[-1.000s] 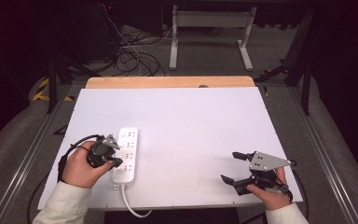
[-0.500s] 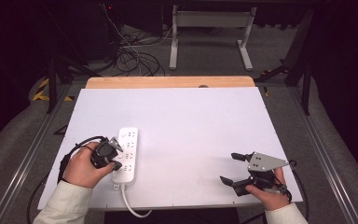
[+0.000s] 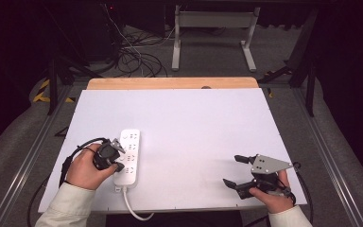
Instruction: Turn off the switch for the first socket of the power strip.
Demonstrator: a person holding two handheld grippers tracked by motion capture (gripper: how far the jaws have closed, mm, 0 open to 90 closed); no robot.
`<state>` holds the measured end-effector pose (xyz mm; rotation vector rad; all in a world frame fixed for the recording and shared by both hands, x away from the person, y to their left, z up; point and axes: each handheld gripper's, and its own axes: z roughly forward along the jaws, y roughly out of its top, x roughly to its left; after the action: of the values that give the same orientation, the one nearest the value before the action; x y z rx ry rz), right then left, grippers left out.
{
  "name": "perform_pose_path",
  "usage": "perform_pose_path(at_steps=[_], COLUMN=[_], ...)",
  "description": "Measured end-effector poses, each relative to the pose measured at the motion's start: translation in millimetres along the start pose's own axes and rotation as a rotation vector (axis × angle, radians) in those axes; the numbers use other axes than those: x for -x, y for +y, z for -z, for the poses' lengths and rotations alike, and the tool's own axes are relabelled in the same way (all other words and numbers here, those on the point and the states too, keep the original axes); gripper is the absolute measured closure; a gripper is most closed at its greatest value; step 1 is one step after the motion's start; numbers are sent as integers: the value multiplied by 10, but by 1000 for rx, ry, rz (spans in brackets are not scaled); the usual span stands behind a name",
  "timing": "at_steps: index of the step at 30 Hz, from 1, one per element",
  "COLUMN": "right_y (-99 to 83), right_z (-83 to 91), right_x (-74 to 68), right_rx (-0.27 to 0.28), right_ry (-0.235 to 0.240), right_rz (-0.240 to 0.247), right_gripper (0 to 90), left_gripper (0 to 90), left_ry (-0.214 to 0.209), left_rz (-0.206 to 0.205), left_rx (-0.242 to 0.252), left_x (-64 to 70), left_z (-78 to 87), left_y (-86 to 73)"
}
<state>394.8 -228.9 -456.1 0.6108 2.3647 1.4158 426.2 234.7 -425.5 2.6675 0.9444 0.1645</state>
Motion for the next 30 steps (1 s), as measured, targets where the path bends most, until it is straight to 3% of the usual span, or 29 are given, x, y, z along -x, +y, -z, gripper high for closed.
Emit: perform_pose_path(at_steps=[12, 30], right_y=[-1, -1], right_z=[1, -1], right_x=[-1, -3], right_rx=[0, 0], right_ry=[2, 3], right_rz=[1, 2], right_gripper=[120, 119], left_gripper=[900, 900], left_ry=[18, -1], left_rz=[-5, 19], left_rx=[-5, -4], left_x=[11, 9], left_z=[-16, -40], left_y=[9, -9])
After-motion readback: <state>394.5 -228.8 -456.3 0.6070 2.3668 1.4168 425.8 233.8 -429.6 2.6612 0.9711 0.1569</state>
